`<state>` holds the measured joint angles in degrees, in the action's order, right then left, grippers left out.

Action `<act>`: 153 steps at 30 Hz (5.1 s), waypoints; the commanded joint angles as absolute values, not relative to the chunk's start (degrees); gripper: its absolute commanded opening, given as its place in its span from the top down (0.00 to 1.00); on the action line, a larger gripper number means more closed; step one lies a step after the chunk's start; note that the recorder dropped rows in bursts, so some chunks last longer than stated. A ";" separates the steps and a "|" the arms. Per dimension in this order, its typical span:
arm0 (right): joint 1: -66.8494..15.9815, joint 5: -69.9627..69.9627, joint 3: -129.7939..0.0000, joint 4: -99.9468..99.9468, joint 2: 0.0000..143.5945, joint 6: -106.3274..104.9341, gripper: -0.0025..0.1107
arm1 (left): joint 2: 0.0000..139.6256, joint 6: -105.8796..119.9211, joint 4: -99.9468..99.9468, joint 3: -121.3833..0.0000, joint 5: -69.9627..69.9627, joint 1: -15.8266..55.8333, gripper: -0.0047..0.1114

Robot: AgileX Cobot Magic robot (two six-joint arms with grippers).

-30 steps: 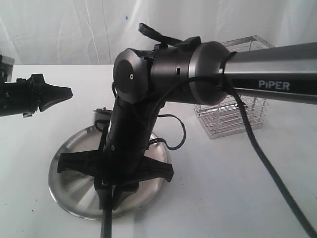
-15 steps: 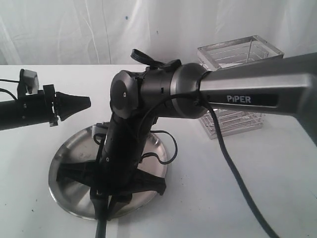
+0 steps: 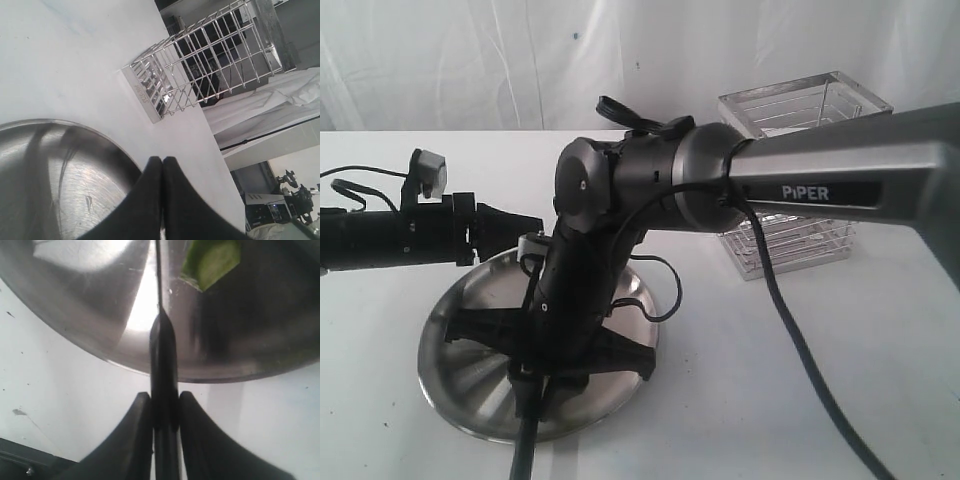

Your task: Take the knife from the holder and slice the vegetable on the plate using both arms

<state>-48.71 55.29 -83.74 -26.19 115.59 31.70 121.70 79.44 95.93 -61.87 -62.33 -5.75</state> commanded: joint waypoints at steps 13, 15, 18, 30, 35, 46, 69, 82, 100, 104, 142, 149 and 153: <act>-47.99 54.67 -83.91 -28.00 117.56 31.81 0.98 | 121.58 79.73 95.92 -62.25 -63.70 -5.39 0.96; -47.99 54.70 -83.91 -28.00 117.54 31.70 0.98 | 121.58 79.73 95.69 -62.25 -63.68 -5.39 0.96; -47.99 54.70 -83.91 -28.00 117.54 31.70 0.98 | 121.58 79.73 93.70 -62.25 -63.34 -5.39 0.96; -47.99 54.55 -83.91 -28.00 117.54 31.60 0.98 | 121.58 79.96 90.09 -62.25 -63.72 -0.66 0.96; -47.99 54.55 -83.91 -28.00 117.54 31.60 0.98 | 121.58 80.39 88.98 -62.25 -61.48 1.32 0.96; -47.99 54.07 -83.91 -28.00 117.54 31.60 0.98 | 121.58 77.11 83.80 -62.25 -54.39 1.36 0.96; -47.99 54.99 -83.91 -28.89 117.54 31.23 0.98 | 121.58 64.69 71.08 -63.04 -43.05 1.36 0.96; -47.99 61.03 -83.91 -32.93 116.97 28.35 0.98 | 121.58 52.98 59.82 -63.46 -41.87 1.36 0.96; -55.52 61.43 -83.91 -33.48 120.74 28.59 0.98 | 121.58 44.32 55.24 -63.46 -45.97 1.36 0.96; -55.52 62.10 -83.91 -32.97 120.25 28.59 0.98 | 121.17 44.32 57.09 -63.46 -46.36 1.36 0.96; -52.45 60.54 -83.91 -34.04 118.79 28.21 0.98 | 112.71 51.39 60.80 -61.80 -47.42 4.37 0.96; -52.45 60.15 -83.91 -34.54 118.79 28.31 0.98 | 113.05 49.89 58.26 -61.80 -44.49 6.44 0.96; -52.45 59.87 -83.91 -34.54 118.79 28.31 0.98 | 113.05 49.72 57.04 -61.80 -43.04 6.44 0.96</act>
<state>-52.73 60.50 -83.97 -34.40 119.44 28.84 113.13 49.90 58.50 -62.17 -43.29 6.04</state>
